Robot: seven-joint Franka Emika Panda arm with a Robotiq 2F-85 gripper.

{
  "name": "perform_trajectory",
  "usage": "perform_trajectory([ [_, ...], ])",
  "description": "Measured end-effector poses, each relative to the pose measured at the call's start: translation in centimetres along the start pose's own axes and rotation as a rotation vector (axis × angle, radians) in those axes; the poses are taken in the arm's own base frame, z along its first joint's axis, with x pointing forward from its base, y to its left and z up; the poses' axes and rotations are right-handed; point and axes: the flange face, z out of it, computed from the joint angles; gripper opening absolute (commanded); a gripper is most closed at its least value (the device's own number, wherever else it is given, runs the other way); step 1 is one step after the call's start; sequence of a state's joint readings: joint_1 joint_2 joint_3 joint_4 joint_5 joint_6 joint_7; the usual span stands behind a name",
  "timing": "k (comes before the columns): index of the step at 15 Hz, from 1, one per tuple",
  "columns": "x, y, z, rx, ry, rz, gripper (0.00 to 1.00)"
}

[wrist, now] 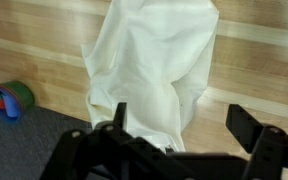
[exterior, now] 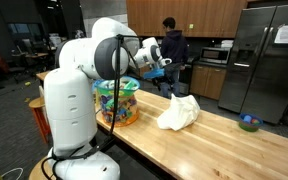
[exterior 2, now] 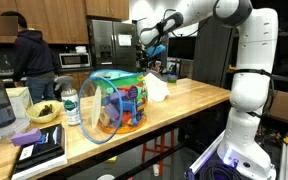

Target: Move the bag side to side and in circles

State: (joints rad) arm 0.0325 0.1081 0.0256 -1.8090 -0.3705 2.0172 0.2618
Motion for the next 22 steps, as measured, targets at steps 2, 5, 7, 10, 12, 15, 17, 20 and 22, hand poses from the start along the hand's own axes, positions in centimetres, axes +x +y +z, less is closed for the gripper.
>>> perform_trajectory([
  [2,0.3,-0.7,0.7,-0.029,0.009,-0.011,1.0],
  [5,0.8,-1.5,1.9,-0.089,0.042,-0.026,1.0],
  [7,1.1,-1.9,2.6,-0.133,0.061,-0.035,1.0],
  [10,1.2,-2.3,3.2,-0.158,0.063,-0.042,1.0],
  [12,1.2,-2.3,3.3,-0.158,0.063,-0.042,1.0],
  [15,1.2,-2.3,3.3,-0.158,0.063,-0.042,1.0],
  [17,1.1,-2.3,3.3,-0.158,0.063,-0.044,1.0],
  [20,0.9,-2.8,3.9,-0.161,0.053,-0.054,1.0],
  [22,0.9,-3.1,4.8,-0.171,0.042,-0.064,1.0],
])
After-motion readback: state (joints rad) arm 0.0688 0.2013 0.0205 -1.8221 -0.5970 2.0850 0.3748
